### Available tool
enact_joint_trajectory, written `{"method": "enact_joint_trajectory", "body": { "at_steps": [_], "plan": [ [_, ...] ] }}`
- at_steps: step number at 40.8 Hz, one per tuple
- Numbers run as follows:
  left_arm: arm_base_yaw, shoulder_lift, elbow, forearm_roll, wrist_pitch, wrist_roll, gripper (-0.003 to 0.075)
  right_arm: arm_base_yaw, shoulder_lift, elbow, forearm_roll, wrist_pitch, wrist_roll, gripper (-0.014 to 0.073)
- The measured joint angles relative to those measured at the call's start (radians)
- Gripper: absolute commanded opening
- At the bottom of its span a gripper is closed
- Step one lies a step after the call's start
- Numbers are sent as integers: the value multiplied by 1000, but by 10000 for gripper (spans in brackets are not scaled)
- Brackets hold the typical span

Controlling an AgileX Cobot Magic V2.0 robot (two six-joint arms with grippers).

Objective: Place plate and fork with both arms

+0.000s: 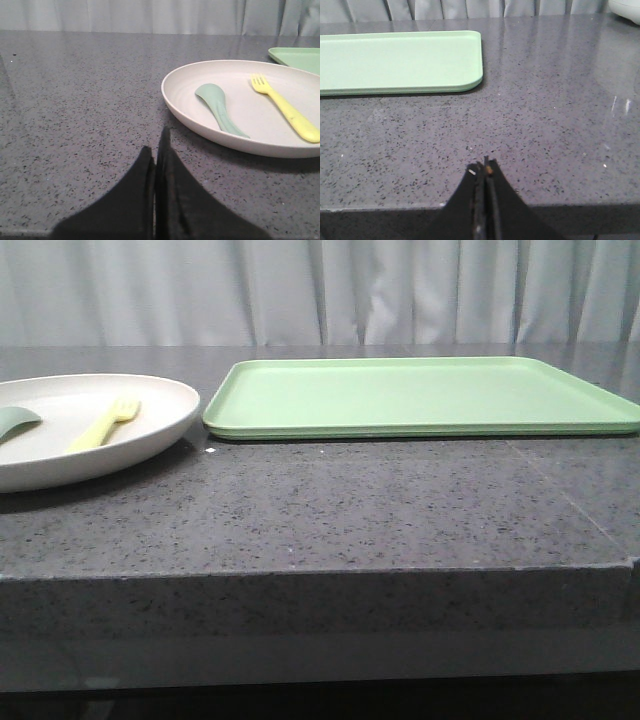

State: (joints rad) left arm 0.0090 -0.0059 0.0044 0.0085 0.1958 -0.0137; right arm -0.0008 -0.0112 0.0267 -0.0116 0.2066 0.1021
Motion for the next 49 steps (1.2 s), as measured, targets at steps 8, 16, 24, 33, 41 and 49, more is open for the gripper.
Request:
{"method": "enact_joint_trajectory", "body": {
  "at_steps": [8, 16, 24, 33, 41, 49],
  "plan": [
    [0, 0, 0, 0, 0, 0, -18, 0, 0, 0, 0, 0, 0, -116],
    [0, 0, 0, 0, 0, 0, -18, 0, 0, 0, 0, 0, 0, -116],
    [0, 0, 0, 0, 0, 0, -18, 0, 0, 0, 0, 0, 0, -116],
    [0, 0, 0, 0, 0, 0, -18, 0, 0, 0, 0, 0, 0, -116],
    [0, 0, 0, 0, 0, 0, -18, 0, 0, 0, 0, -8, 0, -116],
    [0, 0, 0, 0, -37, 0, -18, 0, 0, 0, 0, -69, 0, -116]
  ]
}}
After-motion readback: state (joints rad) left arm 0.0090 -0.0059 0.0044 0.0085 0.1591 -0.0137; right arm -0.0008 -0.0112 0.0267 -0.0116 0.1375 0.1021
